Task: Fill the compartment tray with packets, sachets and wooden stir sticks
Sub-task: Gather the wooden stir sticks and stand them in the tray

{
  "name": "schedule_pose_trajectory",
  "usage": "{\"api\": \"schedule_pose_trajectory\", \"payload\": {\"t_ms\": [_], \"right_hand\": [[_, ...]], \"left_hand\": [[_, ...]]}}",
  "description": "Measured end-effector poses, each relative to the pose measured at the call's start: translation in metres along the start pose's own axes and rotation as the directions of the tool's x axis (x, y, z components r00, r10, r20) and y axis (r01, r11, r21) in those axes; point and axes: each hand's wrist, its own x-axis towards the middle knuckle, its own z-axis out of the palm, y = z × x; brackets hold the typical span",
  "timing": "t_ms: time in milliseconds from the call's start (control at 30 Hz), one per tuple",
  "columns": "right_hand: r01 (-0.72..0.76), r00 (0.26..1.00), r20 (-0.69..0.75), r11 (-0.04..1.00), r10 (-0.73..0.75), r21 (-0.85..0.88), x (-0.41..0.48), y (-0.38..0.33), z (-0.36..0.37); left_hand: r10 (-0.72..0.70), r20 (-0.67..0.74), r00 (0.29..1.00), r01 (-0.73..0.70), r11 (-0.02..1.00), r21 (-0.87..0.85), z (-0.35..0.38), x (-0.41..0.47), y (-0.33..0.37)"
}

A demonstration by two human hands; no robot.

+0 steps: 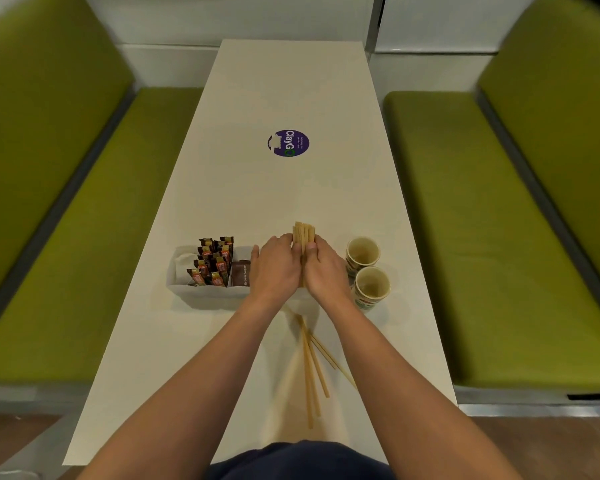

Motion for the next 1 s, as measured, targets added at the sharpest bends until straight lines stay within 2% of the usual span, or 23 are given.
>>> {"api": "schedule_pose_trajectory", "payload": {"t_ms": [233, 367, 500, 567, 667, 767, 800, 867, 933, 1000], "right_hand": [[-0.059, 0.998, 0.016, 0.997, 0.060, -0.049, -0.004, 0.007, 0.000], [-0.072, 0.997, 0.015, 0.992, 0.074, -0.099, -0.010, 0.008, -0.005], [-0.057, 0.998, -0.009, 0.987, 0.056, -0.148, -0.023, 0.008, -0.011], [-0.020, 0.999, -0.028, 0.992, 0.017, -0.127, -0.033, 0.009, -0.015], [0.043, 0.998, -0.036, 0.998, -0.045, -0.049, -0.060, 0.012, -0.027], [0.065, 0.998, 0.032, 0.985, -0.061, -0.161, -0.086, 0.032, -0.037], [0.043, 0.997, 0.069, 0.971, -0.028, -0.233, -0.093, 0.043, -0.037], [0.014, 0.990, 0.138, 0.924, 0.042, -0.382, -0.102, 0.062, -0.035], [0.028, 0.982, 0.179, 0.888, 0.061, -0.459, -0.109, 0.076, -0.028], [0.055, 0.984, 0.177, 0.867, 0.038, -0.495, -0.113, 0.082, -0.023]], "left_hand": [[0.114, 0.035, 0.993, -0.117, 0.989, 0.086, -0.006, 0.000, -0.008], [0.079, 0.087, 0.993, -0.088, 0.991, 0.103, -0.009, 0.002, -0.012], [0.068, 0.078, 0.995, -0.072, 0.996, 0.059, -0.011, -0.001, -0.014], [0.087, 0.038, 0.995, -0.089, 0.995, 0.044, -0.014, -0.010, -0.013], [0.125, -0.122, 0.985, -0.129, 0.991, -0.029, -0.022, -0.039, -0.010], [0.245, -0.258, 0.935, -0.248, 0.969, 0.018, -0.024, -0.079, -0.016], [0.223, -0.232, 0.947, -0.222, 0.975, 0.033, -0.023, -0.093, -0.020], [0.059, -0.076, 0.995, -0.058, 0.998, 0.016, -0.017, -0.117, -0.027], [-0.082, 0.093, 0.992, 0.076, 0.995, 0.063, -0.003, -0.132, -0.031], [-0.115, 0.180, 0.977, 0.093, 0.988, 0.125, 0.012, -0.140, -0.032]]}}
